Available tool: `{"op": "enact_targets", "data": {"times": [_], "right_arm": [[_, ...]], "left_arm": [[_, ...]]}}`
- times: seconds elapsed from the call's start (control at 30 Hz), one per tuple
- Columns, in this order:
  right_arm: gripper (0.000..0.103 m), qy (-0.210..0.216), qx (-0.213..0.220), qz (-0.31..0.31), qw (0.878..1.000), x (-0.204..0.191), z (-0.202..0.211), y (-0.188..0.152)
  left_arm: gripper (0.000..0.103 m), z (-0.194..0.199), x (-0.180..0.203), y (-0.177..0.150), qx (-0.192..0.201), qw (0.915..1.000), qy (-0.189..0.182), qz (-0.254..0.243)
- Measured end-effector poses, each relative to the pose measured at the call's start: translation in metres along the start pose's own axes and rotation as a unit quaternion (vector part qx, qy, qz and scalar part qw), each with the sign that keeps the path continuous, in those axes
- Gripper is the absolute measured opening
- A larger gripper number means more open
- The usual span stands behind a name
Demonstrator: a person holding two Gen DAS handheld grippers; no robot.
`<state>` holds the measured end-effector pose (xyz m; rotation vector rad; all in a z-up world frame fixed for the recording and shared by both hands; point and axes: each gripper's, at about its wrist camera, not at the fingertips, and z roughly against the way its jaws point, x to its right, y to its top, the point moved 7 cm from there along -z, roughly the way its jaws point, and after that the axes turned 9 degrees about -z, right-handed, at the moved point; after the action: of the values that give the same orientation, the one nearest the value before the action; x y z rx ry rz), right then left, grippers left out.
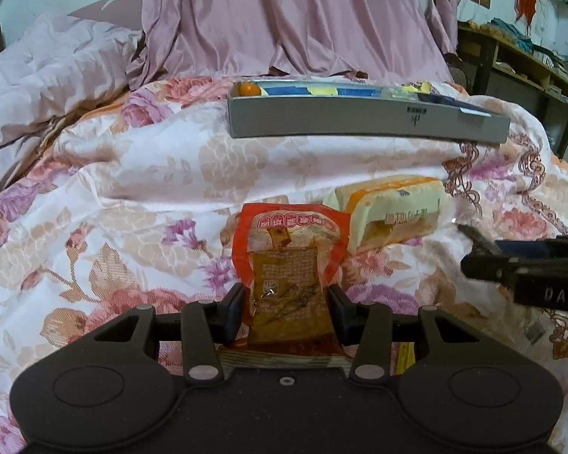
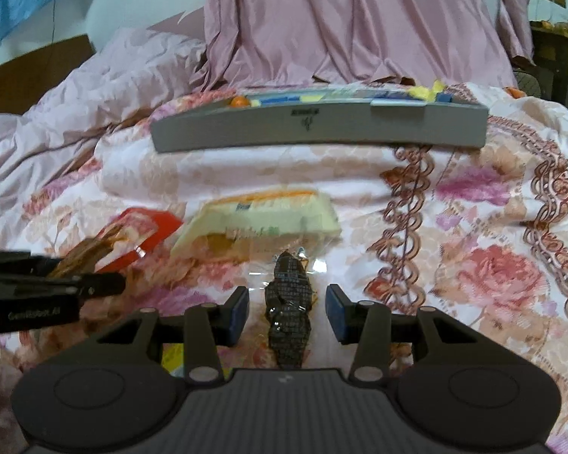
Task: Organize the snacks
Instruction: 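Lift both held snacks and carry them over the gray tray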
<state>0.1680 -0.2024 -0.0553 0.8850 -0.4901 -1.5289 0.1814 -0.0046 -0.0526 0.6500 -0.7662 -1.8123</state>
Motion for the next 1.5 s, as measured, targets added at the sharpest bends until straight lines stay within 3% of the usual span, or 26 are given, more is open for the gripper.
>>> {"op": "enact_targets", "data": {"times": [0.43, 0.6, 0.77, 1.07, 1.5], "right_arm": [[0.049, -0.044, 0.029, 0.016, 0.998, 0.039, -0.020, 0.075], [0.049, -0.031, 0.067, 0.010, 0.997, 0.040, 0.001, 0.097], [0.049, -0.039, 0.073, 0.022, 0.996, 0.041, -0.006, 0.122], [0.049, -0.036, 0.086, 0.030, 0.995, 0.034, -0.021, 0.170], [0.049, -0.032, 0.092, 0.044, 0.994, 0.025, -0.038, 0.194]], "left_arm": [[0.048, 0.009, 0.001, 0.045, 0.049, 0.9984, 0.001, -0.029], [0.049, 0.008, -0.006, 0.079, 0.077, 0.9969, -0.001, -0.014], [0.049, -0.004, 0.000, 0.120, 0.097, 0.9950, -0.001, -0.024], [0.050, -0.037, -0.007, 0.174, 0.097, 0.9952, 0.002, -0.014], [0.050, -0.063, -0.015, 0.200, 0.097, 0.9951, 0.013, -0.011]]}}
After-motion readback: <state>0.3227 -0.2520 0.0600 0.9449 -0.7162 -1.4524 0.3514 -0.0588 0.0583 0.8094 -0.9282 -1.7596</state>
